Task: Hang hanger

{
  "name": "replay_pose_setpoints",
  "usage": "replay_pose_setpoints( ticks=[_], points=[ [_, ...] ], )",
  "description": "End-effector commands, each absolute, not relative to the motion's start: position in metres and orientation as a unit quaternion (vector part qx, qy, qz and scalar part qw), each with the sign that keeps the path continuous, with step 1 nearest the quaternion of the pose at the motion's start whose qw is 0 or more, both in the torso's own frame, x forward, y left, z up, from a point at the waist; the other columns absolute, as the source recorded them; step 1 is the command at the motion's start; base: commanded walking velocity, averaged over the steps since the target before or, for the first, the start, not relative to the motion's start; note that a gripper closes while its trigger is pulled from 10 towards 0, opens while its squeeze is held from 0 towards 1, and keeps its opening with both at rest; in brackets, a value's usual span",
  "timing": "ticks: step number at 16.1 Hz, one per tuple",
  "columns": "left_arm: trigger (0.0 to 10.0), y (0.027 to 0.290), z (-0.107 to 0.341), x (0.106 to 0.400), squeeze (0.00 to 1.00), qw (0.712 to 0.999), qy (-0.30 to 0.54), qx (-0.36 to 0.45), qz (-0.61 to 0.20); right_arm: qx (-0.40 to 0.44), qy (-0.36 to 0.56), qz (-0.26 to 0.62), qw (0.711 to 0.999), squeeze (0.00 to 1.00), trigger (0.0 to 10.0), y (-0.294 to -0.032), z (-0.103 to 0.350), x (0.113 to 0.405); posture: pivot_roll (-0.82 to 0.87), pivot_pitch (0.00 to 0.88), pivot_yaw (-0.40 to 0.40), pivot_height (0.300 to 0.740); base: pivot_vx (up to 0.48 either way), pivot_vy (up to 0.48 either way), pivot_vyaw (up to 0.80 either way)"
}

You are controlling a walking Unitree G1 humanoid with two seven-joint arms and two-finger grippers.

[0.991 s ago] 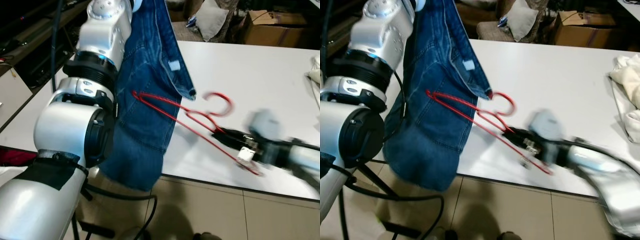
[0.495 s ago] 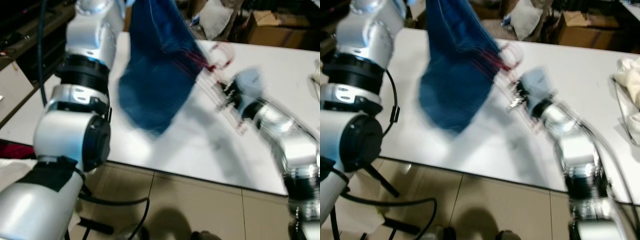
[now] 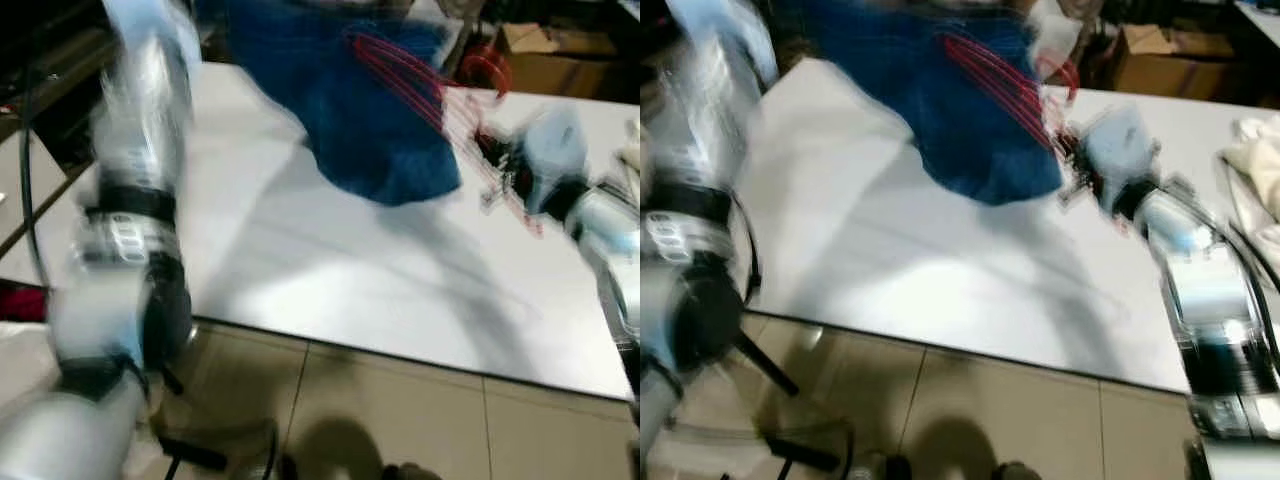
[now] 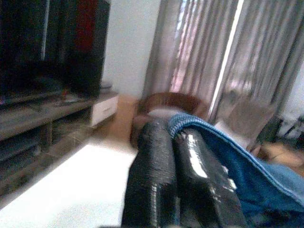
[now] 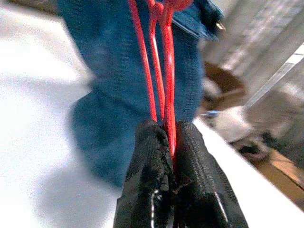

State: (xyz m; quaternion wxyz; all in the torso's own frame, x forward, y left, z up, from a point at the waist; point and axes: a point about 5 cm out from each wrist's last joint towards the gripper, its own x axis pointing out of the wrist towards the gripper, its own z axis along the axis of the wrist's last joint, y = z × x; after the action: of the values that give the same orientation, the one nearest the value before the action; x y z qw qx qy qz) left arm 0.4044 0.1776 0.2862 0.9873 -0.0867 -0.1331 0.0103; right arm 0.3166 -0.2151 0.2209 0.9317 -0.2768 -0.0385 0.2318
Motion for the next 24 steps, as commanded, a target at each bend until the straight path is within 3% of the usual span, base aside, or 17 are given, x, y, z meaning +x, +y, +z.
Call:
replay_pose_setpoints(
  ticks=[1,3,4,9,10,12,16,18,20,22,24],
  points=[
    [10.0,0.168,0.26,0.401,0.0,0.992,-0.103,-0.079,-0.003,-0.294,-0.038,0.267,0.917,0.0,10.0,-0.209,0.218,0.31,-0.11,0.053,0.058,0.74,0.0,0.0,0.0],
    [10.0,0.158,0.176,0.375,0.0,0.999,-0.024,-0.024,-0.031,-0.304,0.002,0.307,0.902,0.0,10.0,-0.212,0.199,0.289,-0.12,0.062,0.063,0.74,0.0,0.0,0.0],
    [10.0,0.158,0.162,0.367,0.0,0.999,-0.012,-0.016,-0.039,-0.306,0.01,0.312,0.899,0.0,10.0,-0.214,0.196,0.285,-0.12,0.063,0.065,0.74,0.0,0.0,0.0],
    [10.0,0.16,0.15,0.34,0.0,0.985,-0.023,0.039,-0.169,-0.32,0.024,0.319,0.892,0.0,10.0,-0.231,0.203,0.274,-0.13,0.062,0.068,0.74,0.0,0.0,0.0],
    [10.0,0.162,0.138,0.33,1.0,0.974,0.021,0.079,-0.212,-0.312,0.014,0.295,0.903,0.0,10.0,-0.236,0.21,0.275,-0.13,0.062,0.071,0.74,0.0,0.0,0.0],
    [10.0,0.168,0.137,0.325,1.0,0.969,0.039,0.077,-0.232,-0.292,0.008,0.27,0.918,0.0,10.0,-0.235,0.212,0.28,-0.12,0.062,0.07,0.74,0.0,0.0,0.0],
    [10.0,0.186,0.152,0.319,1.0,0.966,0.008,0.06,-0.253,-0.161,0.036,0.178,0.97,0.0,10.0,-0.233,0.201,0.29,-0.12,0.056,0.062,0.74,0.0,0.0,0.0],
    [10.0,0.193,0.178,0.308,1.0,0.955,-0.046,-0.03,-0.29,-0.129,0.028,0.147,0.98,0.0,10.0,-0.22,0.193,0.289,-0.11,0.057,0.062,0.74,0.0,0.0,0.0],
    [10.0,0.193,0.189,0.304,1.0,0.95,-0.07,-0.056,-0.298,-0.089,0.0,0.139,0.986,0.0,10.0,-0.211,0.196,0.289,-0.11,0.057,0.062,0.74,0.0,0.0,0.0],
    [10.0,0.204,0.196,0.312,1.0,0.973,-0.09,0.007,-0.21,-0.058,-0.01,0.099,0.993,0.0,10.0,-0.198,0.196,0.291,-0.12,0.061,0.068,0.74,0.0,0.0,0.0],
    [10.0,0.201,0.213,0.317,1.0,0.985,-0.139,-0.047,-0.093,-0.05,-0.006,0.053,0.997,0.0,10.0,-0.194,0.188,0.291,-0.12,0.059,0.068,0.74,0.0,0.0,0.0]
  ],
)
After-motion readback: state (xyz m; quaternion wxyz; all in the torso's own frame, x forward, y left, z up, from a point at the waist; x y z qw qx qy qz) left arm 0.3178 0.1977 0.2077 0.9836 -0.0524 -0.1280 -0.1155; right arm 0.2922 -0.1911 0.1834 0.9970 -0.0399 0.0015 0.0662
